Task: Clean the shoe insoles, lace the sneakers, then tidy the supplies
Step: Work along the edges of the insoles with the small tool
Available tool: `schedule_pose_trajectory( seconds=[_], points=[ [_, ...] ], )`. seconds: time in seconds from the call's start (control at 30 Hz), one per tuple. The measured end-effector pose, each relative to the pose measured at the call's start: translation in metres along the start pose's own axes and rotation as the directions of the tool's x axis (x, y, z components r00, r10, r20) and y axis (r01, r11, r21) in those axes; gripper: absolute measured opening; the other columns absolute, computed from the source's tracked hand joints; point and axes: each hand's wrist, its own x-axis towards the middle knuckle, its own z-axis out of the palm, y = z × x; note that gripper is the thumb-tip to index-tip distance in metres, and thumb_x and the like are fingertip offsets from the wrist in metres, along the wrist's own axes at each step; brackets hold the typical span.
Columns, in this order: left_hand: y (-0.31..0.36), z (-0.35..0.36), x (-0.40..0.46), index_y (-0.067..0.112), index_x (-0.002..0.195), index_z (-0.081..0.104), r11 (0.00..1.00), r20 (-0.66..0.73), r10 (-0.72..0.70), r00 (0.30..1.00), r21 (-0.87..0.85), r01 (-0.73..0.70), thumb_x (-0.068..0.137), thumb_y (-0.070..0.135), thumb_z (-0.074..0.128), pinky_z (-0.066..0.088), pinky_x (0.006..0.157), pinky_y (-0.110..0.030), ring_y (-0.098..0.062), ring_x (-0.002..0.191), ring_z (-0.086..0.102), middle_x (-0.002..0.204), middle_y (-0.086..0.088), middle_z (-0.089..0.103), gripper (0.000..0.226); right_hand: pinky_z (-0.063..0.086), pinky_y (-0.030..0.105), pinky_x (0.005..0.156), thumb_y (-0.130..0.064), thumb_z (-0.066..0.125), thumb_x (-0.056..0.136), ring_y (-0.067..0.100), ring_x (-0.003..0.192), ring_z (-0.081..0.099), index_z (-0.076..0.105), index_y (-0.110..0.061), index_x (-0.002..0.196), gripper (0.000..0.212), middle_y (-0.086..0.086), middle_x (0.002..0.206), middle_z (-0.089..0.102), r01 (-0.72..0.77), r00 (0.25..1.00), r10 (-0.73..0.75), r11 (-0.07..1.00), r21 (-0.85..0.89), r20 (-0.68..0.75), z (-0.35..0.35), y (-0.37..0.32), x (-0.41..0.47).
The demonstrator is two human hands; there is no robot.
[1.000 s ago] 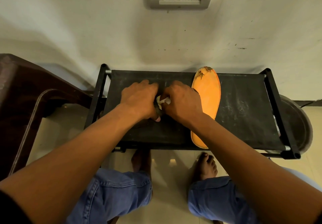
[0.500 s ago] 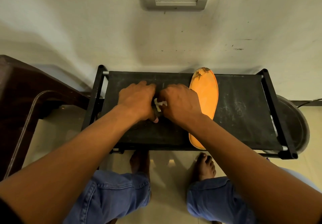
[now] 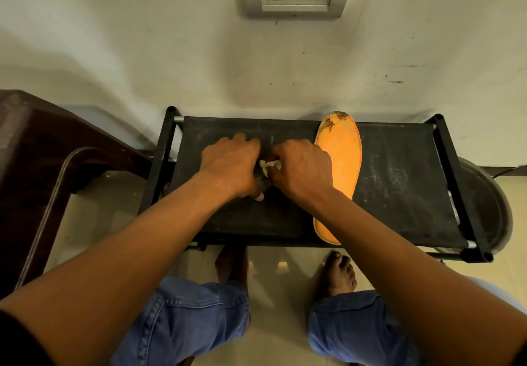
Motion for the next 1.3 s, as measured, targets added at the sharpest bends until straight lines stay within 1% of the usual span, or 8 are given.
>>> schedule_pose_trajectory(
  seconds=[0.1, 0.33, 0.5, 0.63, 0.73, 0.9, 1.03, 1.3],
  points=[
    [-0.001, 0.000, 0.000, 0.024, 0.125, 0.051, 1.000, -0.007, 0.002, 1.000, 0.000, -0.002, 0.056, 0.060, 0.091, 0.051, 0.084, -0.044, -0.028, 0.115, 0.057, 0.125, -0.004, 0.054, 0.088, 0.051, 0.030, 0.068, -0.037, 0.066, 0.094, 0.017, 0.086, 0.062, 0.073, -0.024, 0.102, 0.017, -0.001, 0.094, 0.068, -0.008, 0.999, 0.009, 1.000, 0.021, -0.035, 0.003, -0.002, 0.001],
    [0.000, 0.001, 0.000, 0.024, 0.128, 0.050, 1.000, 0.000, 0.000, 1.000, -0.005, 0.000, 0.057, 0.058, 0.091, 0.051, 0.085, -0.044, -0.028, 0.117, 0.056, 0.127, -0.004, 0.053, 0.089, 0.057, 0.036, 0.074, -0.041, 0.069, 0.091, 0.017, 0.082, 0.064, 0.072, -0.025, 0.104, 0.021, -0.002, 0.092, 0.069, 0.016, 0.998, -0.017, 1.000, 0.011, 0.064, 0.000, -0.003, 0.001],
    [-0.001, 0.001, -0.001, 0.025, 0.126, 0.050, 1.000, -0.003, -0.004, 1.000, -0.017, 0.004, 0.056, 0.059, 0.091, 0.052, 0.087, -0.046, -0.028, 0.117, 0.055, 0.126, -0.003, 0.054, 0.088, 0.048, 0.030, 0.063, -0.037, 0.068, 0.092, 0.015, 0.074, 0.055, 0.072, -0.024, 0.098, 0.015, -0.003, 0.084, 0.063, -0.024, 1.000, 0.024, 0.999, -0.025, -0.002, 0.000, -0.003, 0.001],
    [-0.004, 0.000, -0.002, 0.026, 0.125, 0.052, 1.000, -0.010, 0.005, 1.000, -0.028, -0.006, 0.056, 0.060, 0.090, 0.053, 0.088, -0.046, -0.027, 0.113, 0.056, 0.125, -0.002, 0.054, 0.086, 0.051, 0.033, 0.065, -0.040, 0.071, 0.089, 0.018, 0.082, 0.062, 0.071, -0.023, 0.102, 0.021, 0.000, 0.092, 0.067, -0.141, 0.990, 0.140, 0.988, -0.058, -0.025, -0.011, 0.015, 0.009],
    [-0.004, 0.000, -0.002, 0.026, 0.126, 0.052, 1.000, -0.009, 0.011, 1.000, -0.028, -0.011, 0.057, 0.060, 0.091, 0.052, 0.086, -0.044, -0.027, 0.114, 0.056, 0.124, -0.002, 0.055, 0.086, 0.045, 0.029, 0.062, -0.044, 0.069, 0.090, 0.017, 0.082, 0.062, 0.073, -0.023, 0.105, 0.025, 0.001, 0.096, 0.070, -0.218, 0.976, 0.216, 0.975, -0.044, -0.038, -0.015, 0.034, 0.016],
    [-0.002, 0.000, 0.001, 0.025, 0.128, 0.052, 1.000, -0.005, 0.008, 1.000, -0.018, -0.008, 0.057, 0.058, 0.091, 0.051, 0.086, -0.044, -0.028, 0.117, 0.056, 0.127, -0.003, 0.055, 0.087, 0.043, 0.029, 0.063, -0.037, 0.069, 0.090, 0.017, 0.090, 0.063, 0.074, -0.024, 0.101, 0.018, -0.003, 0.100, 0.069, -0.047, 0.998, 0.045, 0.998, 0.042, 0.044, -0.010, 0.018, 0.010],
    [-0.001, 0.000, 0.001, 0.026, 0.126, 0.051, 1.000, -0.002, -0.008, 1.000, -0.020, 0.008, 0.055, 0.059, 0.092, 0.053, 0.089, -0.046, -0.028, 0.118, 0.056, 0.127, -0.002, 0.055, 0.089, 0.054, 0.035, 0.071, -0.040, 0.072, 0.087, 0.020, 0.093, 0.063, 0.070, -0.026, 0.104, 0.022, -0.001, 0.100, 0.066, 0.075, 0.997, -0.074, 0.997, -0.031, 0.039, -0.004, -0.006, 0.001],
    [-0.004, 0.000, 0.000, 0.026, 0.125, 0.053, 1.000, -0.002, 0.000, 1.000, -0.029, 0.000, 0.055, 0.061, 0.091, 0.051, 0.085, -0.044, -0.026, 0.115, 0.056, 0.124, -0.001, 0.055, 0.087, 0.057, 0.036, 0.073, -0.033, 0.069, 0.091, 0.022, 0.091, 0.065, 0.073, -0.021, 0.107, 0.020, 0.004, 0.098, 0.070, -0.206, 0.976, 0.203, 0.978, -0.039, -0.073, -0.013, 0.034, 0.014]
  ],
)
